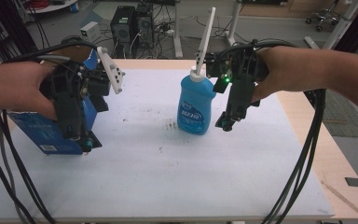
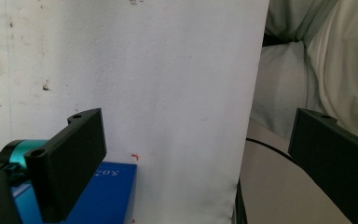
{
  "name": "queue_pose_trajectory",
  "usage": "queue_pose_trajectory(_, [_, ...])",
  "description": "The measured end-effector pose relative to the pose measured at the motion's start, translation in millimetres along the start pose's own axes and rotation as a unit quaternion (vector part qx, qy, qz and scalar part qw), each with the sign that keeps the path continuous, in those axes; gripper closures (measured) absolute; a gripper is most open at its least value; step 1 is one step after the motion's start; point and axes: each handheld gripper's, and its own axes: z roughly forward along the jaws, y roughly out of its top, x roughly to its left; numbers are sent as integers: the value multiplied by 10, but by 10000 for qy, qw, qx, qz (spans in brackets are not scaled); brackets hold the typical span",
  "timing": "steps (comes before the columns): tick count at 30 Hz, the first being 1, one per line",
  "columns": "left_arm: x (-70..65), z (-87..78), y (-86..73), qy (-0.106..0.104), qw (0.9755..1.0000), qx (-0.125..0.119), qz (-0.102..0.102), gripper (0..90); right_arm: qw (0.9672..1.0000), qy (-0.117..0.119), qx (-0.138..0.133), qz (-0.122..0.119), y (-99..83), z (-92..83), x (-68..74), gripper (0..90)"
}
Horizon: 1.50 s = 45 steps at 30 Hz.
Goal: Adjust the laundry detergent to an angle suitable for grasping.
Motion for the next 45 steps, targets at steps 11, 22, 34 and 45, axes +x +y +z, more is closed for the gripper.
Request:
queue_pose_trajectory(11, [-18,3,10,20,10000,-29,6,41,10000,44,18,19,4,-6,25,18])
queue_pose_trajectory(22, [-101,-63,22,165,9998,-94,15,41,10000,-32,6,-25,-18,-31,81,18])
queue_pose_trajectory(34, [-171,-39,36,164,9998,-93,-10,41,10000,-10,-32,-25,-66,-30,122,18])
queue_pose_trajectory(45, [-177,-43,23,193,9998,-86,-24,41,10000,13,-34,-20,-84,-18,125,18])
